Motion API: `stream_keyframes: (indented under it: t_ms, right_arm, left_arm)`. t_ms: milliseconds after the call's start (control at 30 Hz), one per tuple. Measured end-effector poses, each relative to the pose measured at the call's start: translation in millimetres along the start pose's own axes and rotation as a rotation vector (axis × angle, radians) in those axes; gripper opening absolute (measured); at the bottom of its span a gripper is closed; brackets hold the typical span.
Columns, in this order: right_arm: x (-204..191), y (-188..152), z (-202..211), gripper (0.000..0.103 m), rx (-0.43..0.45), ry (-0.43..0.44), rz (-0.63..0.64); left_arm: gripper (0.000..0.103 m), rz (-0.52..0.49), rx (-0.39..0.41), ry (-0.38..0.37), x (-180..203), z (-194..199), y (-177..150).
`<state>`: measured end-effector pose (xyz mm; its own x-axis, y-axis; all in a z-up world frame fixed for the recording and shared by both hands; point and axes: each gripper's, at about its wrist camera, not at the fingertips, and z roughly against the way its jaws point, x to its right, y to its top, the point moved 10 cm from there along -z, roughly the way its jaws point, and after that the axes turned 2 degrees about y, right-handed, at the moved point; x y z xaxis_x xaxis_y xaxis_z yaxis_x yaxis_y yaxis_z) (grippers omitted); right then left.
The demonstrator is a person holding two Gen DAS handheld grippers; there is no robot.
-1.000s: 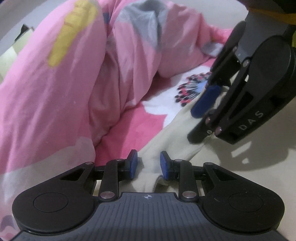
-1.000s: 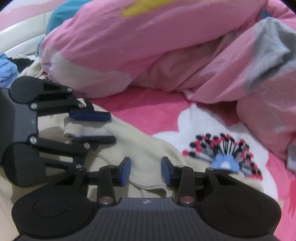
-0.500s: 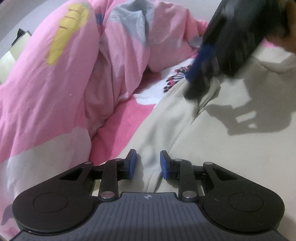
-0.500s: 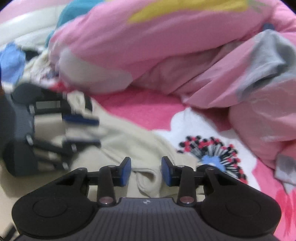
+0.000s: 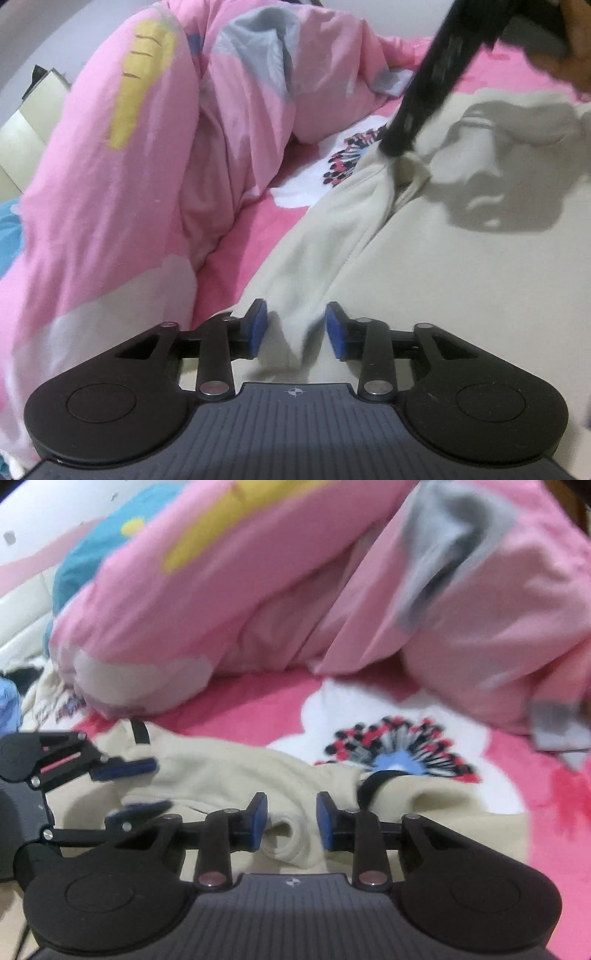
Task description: Fold clothes
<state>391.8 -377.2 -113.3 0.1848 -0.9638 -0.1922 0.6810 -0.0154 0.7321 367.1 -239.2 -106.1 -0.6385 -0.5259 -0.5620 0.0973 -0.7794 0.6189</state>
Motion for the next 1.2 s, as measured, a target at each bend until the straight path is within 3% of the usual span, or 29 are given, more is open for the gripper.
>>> stream_keyframes:
  t_ms: [167, 367, 467, 567, 667, 767, 900, 1033, 1200]
  right_arm:
    - [12, -9, 91, 0.038, 0.092, 0.043, -0.212]
    - [8, -79, 189, 0.045, 0.115, 0.071, -0.379]
    - [4, -121, 237, 0.048, 0.158, 0.077, -0.447]
    - [2, -158, 284, 0.051, 0.227, 0.071, -0.506]
    - [3, -198, 327, 0.061, 0.283, 0.033, -0.548]
    - [6, -241, 345, 0.066, 0.265, -0.028, -0.595]
    - [10, -286, 347, 0.066, 0.240, -0.038, -0.711]
    - [21, -298, 339, 0.066, 0.283, -0.046, -0.794]
    - [32, -310, 310, 0.065, 0.292, 0.046, -0.954]
  left_arm:
    - [0.044, 0.013, 0.001, 0.013, -13, 65, -3]
    - [0.058, 0.131, -0.026, -0.022, -16, 163, -24]
    - [0.059, 0.229, -0.060, -0.063, -6, 209, -46]
    - [0.060, 0.391, -0.092, -0.127, 4, 243, -74]
    - [0.060, 0.552, -0.132, -0.180, 23, 270, -109]
    - [0.060, 0.664, -0.172, -0.199, 44, 286, -142]
    - [0.060, 0.815, -0.195, -0.239, 67, 295, -168]
    - [0.060, 0.957, -0.207, -0.284, 81, 294, -184]
    - [0.055, 1.092, -0.218, -0.357, 106, 292, -196]
